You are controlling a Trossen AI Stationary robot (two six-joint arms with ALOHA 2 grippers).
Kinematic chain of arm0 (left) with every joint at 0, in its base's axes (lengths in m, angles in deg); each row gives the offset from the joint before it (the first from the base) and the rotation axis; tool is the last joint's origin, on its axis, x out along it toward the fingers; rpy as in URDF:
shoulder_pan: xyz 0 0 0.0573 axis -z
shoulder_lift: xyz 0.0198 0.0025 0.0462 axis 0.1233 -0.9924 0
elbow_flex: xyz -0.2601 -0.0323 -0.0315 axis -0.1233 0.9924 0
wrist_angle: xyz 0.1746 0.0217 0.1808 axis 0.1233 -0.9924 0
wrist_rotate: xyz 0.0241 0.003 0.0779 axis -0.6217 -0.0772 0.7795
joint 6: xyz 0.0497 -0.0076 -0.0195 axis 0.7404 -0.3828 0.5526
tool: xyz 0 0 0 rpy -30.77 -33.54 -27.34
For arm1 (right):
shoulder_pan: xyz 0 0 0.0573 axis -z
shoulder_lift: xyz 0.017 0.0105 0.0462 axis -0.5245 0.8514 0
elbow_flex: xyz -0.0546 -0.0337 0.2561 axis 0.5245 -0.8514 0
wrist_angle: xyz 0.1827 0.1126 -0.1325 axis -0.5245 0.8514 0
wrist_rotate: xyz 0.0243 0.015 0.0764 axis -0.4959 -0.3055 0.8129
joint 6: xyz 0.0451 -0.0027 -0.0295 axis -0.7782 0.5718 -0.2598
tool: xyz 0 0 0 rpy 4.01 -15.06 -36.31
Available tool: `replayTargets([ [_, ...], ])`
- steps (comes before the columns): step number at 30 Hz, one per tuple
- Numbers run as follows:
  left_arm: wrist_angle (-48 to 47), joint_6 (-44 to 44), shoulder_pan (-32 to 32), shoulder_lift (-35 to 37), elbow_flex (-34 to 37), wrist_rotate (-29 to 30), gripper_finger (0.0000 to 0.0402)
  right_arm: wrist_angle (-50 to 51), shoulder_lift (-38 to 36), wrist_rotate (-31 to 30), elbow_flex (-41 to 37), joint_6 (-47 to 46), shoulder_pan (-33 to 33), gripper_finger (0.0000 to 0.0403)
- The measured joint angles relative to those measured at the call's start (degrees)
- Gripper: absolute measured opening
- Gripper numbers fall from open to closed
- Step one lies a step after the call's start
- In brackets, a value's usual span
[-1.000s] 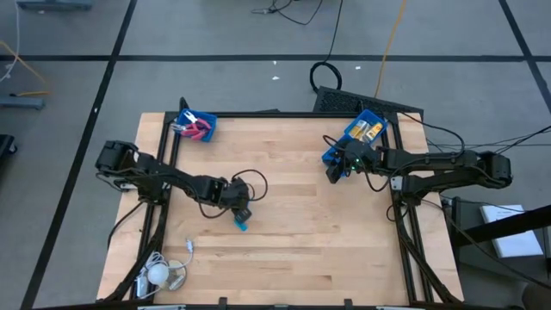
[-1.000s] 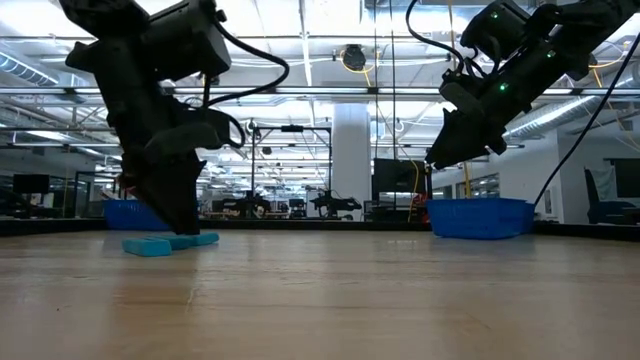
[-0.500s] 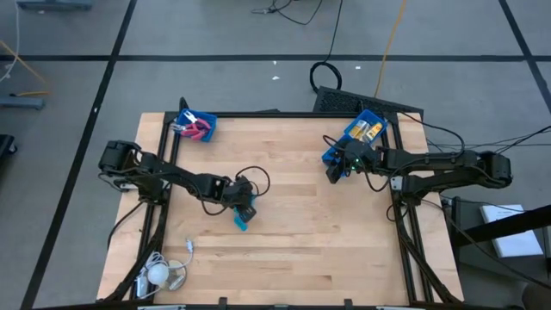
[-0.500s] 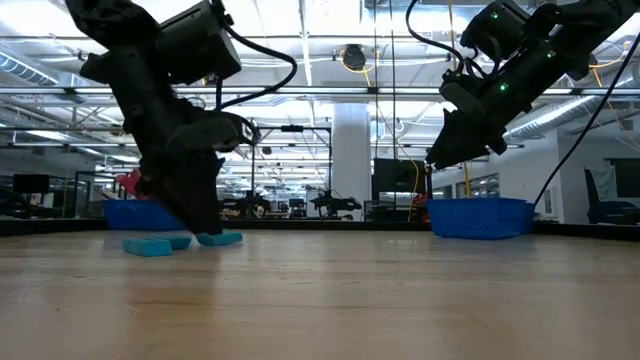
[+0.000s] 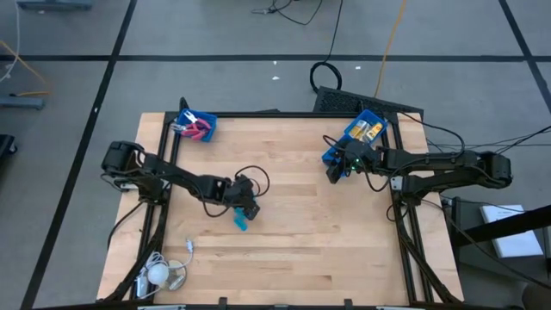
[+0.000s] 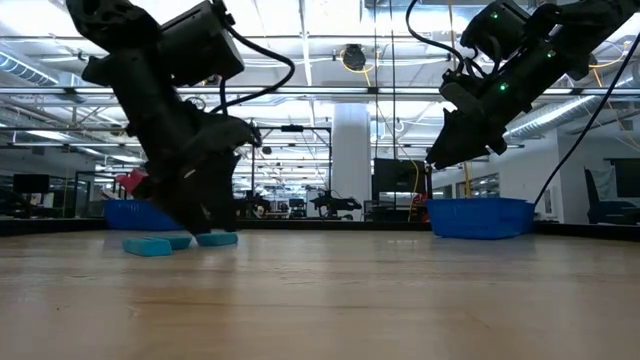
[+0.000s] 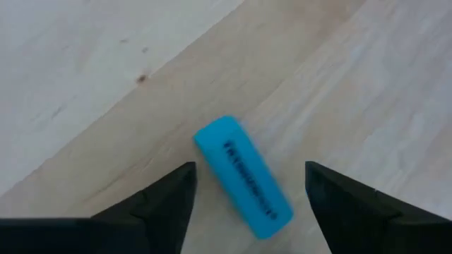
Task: Pick & Place School Supplies
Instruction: Put the blue eraser into the bottom right blue basket
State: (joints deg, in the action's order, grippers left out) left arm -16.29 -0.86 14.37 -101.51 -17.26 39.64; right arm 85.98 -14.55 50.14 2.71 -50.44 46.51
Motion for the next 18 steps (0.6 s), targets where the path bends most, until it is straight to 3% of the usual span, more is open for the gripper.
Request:
replayTargets([
  [11,-4.7,-8.6,1.9,-2.7,-0.3,0.4,0.0268,-0.2,0.0,0.0,0.0,0.0,0.0,0.0161],
  [18,-5.8,-5.4,3.0,-2.8,-0.2,0.8,0.0211,-0.2,0.0,0.0,0.0,0.0,0.0,0.0161],
])
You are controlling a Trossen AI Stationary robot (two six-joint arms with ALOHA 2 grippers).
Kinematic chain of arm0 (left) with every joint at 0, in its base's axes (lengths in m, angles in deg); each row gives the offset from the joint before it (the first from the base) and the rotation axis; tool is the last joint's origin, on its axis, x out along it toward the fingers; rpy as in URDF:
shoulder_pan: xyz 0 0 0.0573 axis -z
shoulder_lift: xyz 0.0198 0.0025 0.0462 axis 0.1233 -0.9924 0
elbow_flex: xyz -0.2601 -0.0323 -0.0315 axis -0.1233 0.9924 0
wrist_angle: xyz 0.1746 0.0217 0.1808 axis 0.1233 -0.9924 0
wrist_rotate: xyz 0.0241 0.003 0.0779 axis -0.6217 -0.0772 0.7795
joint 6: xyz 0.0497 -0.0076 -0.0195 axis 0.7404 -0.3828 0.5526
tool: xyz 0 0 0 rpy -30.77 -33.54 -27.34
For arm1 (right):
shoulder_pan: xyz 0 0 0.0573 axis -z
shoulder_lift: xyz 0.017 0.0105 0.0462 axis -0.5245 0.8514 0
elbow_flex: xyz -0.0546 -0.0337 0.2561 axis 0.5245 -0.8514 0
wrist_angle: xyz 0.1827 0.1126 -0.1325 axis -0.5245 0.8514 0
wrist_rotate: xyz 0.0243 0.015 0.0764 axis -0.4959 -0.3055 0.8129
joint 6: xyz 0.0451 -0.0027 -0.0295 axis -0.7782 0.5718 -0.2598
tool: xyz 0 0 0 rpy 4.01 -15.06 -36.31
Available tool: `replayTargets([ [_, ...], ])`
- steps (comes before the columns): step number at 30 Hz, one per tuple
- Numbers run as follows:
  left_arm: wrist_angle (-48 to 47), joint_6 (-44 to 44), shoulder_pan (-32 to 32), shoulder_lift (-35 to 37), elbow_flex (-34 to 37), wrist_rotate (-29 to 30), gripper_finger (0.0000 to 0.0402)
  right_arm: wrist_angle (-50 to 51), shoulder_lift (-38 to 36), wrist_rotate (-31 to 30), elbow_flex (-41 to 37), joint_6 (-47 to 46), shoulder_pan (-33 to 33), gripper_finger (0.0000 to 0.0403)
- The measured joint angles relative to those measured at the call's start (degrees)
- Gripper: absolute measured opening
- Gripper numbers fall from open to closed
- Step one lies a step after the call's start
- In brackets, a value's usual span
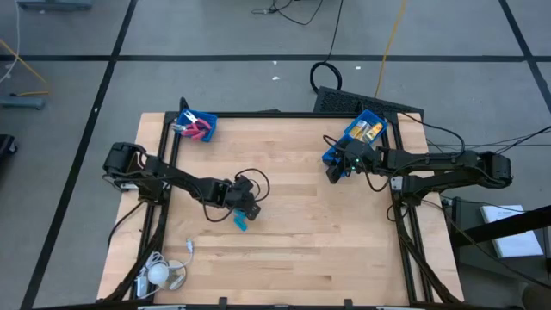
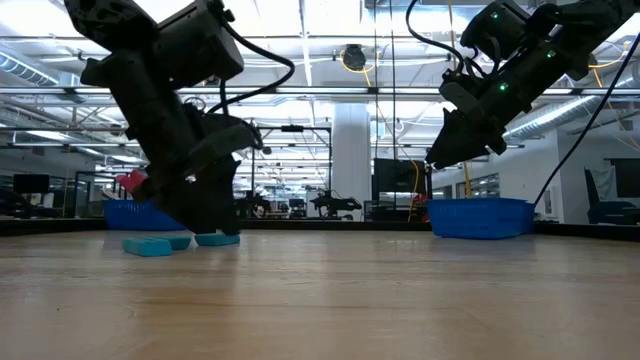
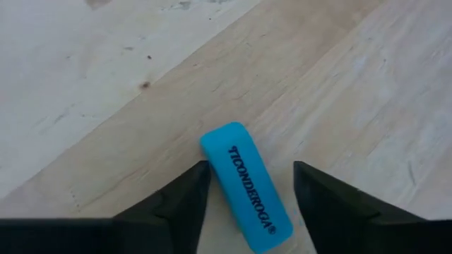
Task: Pick & Place School Supplies
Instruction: Put the blue eraser into the bottom right blue basket
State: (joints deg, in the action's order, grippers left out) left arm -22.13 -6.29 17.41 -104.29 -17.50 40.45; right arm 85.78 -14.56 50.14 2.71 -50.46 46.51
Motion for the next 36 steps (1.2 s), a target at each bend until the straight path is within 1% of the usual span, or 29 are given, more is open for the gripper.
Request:
replayTargets([
  [7,-1.2,0.5,-0.7,0.0,0.1,-0.1,0.013,0.0,0.0,0.0,0.0,0.0,0.0,0.0161],
  [12,-1.2,2.8,-1.3,0.2,0.1,-0.2,0.0088,0.0,0.0,0.0,0.0,0.0,0.0,0.0161],
  [14,-1.1,5.3,-1.3,0.8,0.2,0.3,0.008,0.0,0.0,0.0,0.0,0.0,0.0,0.016],
  [16,-0.9,9.5,-1.7,1.7,0.3,0.7,0.0079,0.0,0.0,0.0,0.0,-0.2,0.0,0.016],
  [19,-0.8,16.8,-2.3,4.1,0.5,1.8,0.0085,-0.4,0.0,0.1,0.0,-0.9,0.0,0.0161],
  [22,-1.5,24.1,-2.4,7.0,0.9,4.7,0.009,-2.4,0.2,0.1,0.0,-1.6,-0.4,0.0161],
  [26,-0.4,36.6,-2.2,9.2,-0.7,9.8,0.0091,-10.0,2.6,0.2,0.0,-2.7,-3.6,0.016],
  [28,-0.2,43.8,-1.7,9.1,-2.2,12.8,0.0091,-15.7,5.2,0.2,0.0,-3.0,-5.6,0.0161],
  [31,0.5,51.9,-1.2,9.1,-5.2,17.8,0.0092,-25.4,10.3,0.7,0.0,-3.8,-8.3,0.0161],
  [32,0.6,54.0,-1.1,9.1,-6.2,19.3,0.0092,-28.4,11.9,2.8,0.0,-4.4,-8.7,0.0161],
  [36,3.0,61.4,-1.1,9.1,-8.9,22.9,0.0092,-41.5,18.5,14.6,0.0,-7.6,-7.8,0.0161],
])
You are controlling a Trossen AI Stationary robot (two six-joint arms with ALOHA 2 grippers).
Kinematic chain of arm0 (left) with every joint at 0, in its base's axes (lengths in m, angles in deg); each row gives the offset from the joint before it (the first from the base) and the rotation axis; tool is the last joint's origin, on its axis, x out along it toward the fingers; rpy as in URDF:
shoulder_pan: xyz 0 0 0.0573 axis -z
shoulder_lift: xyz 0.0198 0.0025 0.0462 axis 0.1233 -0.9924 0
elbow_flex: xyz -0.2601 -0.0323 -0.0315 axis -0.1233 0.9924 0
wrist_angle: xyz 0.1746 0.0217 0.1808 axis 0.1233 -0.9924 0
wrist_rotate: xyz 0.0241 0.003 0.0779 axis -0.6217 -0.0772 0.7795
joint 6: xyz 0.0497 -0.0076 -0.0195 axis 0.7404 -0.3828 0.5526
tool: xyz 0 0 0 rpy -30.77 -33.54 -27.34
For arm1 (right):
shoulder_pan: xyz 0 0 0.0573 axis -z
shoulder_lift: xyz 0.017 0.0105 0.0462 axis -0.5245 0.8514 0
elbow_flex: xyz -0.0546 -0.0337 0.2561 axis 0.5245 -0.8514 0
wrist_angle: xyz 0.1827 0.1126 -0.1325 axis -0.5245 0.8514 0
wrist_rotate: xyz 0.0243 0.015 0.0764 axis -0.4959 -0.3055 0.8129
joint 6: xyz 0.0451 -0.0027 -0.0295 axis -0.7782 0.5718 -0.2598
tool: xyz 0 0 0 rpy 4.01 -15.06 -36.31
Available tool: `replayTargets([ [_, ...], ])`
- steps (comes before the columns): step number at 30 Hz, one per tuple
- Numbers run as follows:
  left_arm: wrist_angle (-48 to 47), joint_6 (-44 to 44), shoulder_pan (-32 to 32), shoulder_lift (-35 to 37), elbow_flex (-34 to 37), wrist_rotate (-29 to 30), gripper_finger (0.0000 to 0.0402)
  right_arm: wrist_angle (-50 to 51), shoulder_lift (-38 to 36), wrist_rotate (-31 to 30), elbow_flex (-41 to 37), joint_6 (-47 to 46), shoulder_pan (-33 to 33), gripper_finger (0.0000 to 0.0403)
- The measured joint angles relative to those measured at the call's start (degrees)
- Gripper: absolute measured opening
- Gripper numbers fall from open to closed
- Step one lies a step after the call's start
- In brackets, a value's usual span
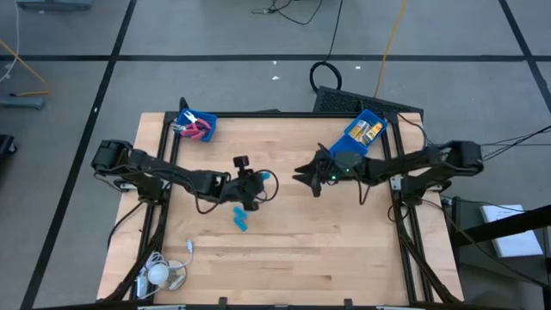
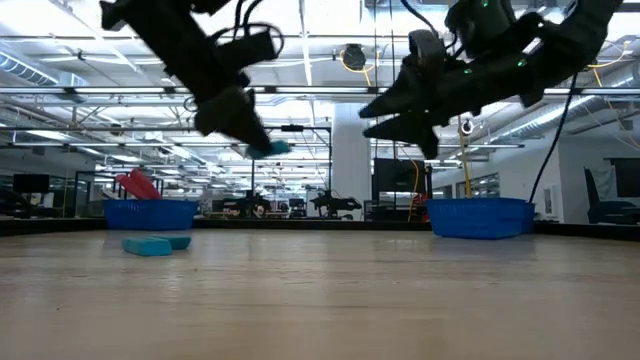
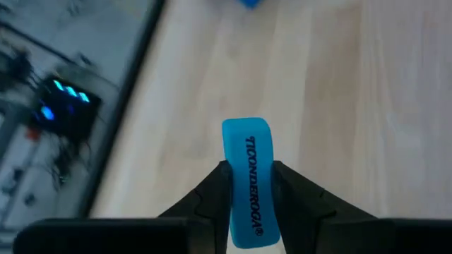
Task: Pick & Place School Supplies
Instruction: Put the blue eraser into the bottom right blue basket
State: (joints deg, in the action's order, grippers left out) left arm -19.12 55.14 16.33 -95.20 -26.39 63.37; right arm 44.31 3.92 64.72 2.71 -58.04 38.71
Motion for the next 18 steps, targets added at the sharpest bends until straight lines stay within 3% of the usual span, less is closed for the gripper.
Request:
replayTargets([
  [6,7.5,8.2,0.7,0.0,-1.3,1.1,0.0092,-12.5,6.8,6.5,0.0,-1.7,0.7,0.0166],
  [18,14.4,12.5,1.0,-0.1,-1.4,0.9,0.0092,-18.0,8.2,6.5,0.1,-3.1,0.7,0.0197],
])
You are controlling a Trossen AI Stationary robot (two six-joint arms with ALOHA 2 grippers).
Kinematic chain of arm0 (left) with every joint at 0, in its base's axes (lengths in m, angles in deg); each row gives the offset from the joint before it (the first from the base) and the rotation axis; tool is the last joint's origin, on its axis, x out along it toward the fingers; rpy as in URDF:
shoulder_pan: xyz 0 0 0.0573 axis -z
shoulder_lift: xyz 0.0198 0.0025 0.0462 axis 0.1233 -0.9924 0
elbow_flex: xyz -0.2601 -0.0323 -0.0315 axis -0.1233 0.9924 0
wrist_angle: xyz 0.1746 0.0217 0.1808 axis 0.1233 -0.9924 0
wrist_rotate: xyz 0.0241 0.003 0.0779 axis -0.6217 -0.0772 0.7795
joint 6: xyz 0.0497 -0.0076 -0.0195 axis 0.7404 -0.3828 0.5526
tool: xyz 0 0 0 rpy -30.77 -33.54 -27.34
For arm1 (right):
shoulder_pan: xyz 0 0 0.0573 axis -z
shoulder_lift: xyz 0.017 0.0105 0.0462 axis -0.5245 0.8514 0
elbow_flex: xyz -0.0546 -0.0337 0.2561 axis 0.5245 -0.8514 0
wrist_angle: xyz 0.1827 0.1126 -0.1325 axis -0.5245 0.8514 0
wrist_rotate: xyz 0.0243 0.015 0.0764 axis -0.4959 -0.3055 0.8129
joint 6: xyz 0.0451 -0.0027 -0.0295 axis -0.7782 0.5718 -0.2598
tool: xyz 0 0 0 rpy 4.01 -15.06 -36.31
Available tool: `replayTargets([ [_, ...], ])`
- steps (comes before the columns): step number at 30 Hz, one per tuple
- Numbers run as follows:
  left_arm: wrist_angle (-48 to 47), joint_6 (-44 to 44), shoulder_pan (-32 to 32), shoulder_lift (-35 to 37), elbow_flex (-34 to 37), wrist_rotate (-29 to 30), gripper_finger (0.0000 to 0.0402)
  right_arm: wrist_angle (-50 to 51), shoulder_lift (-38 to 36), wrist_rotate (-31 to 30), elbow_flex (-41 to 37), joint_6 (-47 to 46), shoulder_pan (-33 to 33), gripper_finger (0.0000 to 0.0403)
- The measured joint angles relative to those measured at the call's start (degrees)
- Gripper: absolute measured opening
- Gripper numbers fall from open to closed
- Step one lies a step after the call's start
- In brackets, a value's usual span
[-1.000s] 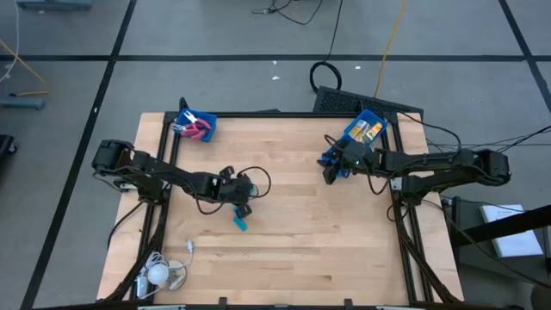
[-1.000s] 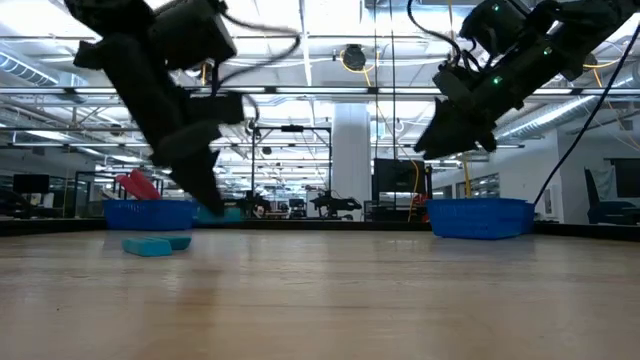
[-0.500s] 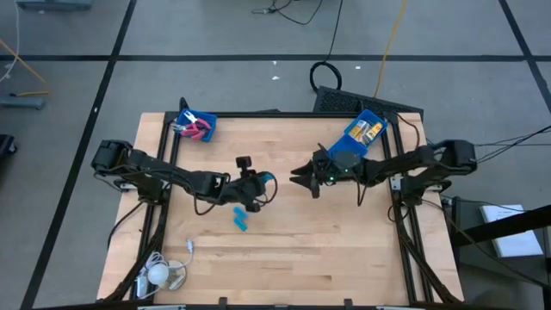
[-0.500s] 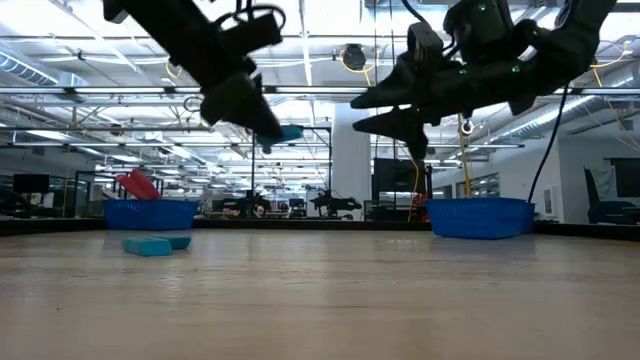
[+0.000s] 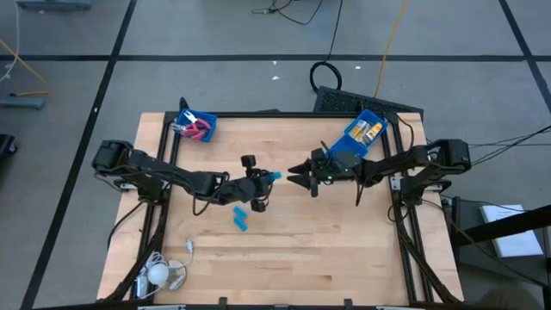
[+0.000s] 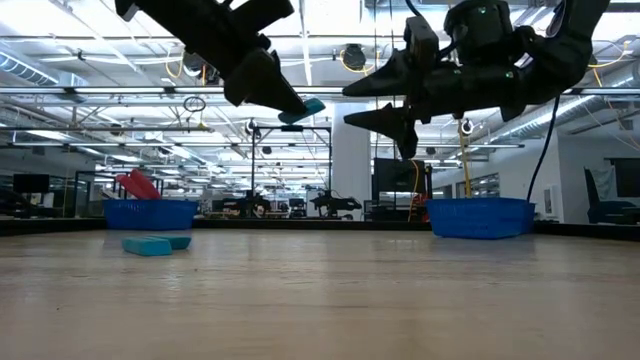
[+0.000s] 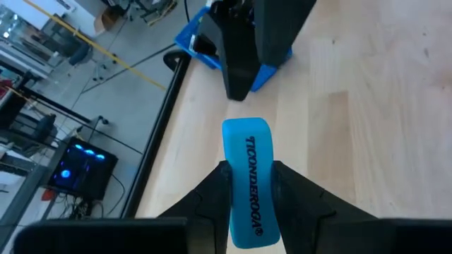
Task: Pick & Place School Supplies
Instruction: Put the blue eraser into the bottom right blue basket
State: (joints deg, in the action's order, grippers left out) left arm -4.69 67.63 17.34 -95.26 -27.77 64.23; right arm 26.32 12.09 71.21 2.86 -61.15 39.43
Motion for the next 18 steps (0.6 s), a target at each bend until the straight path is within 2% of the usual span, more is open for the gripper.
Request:
replayTargets([
  [9,3.7,2.3,0.0,-2.3,-0.1,-0.4,0.0092,5.0,0.0,0.1,4.2,1.3,-1.9,0.0199],
  [18,10.4,6.3,0.0,-3.4,-0.1,-0.7,0.0093,6.8,0.0,-0.1,4.5,1.9,-2.3,0.0197],
])
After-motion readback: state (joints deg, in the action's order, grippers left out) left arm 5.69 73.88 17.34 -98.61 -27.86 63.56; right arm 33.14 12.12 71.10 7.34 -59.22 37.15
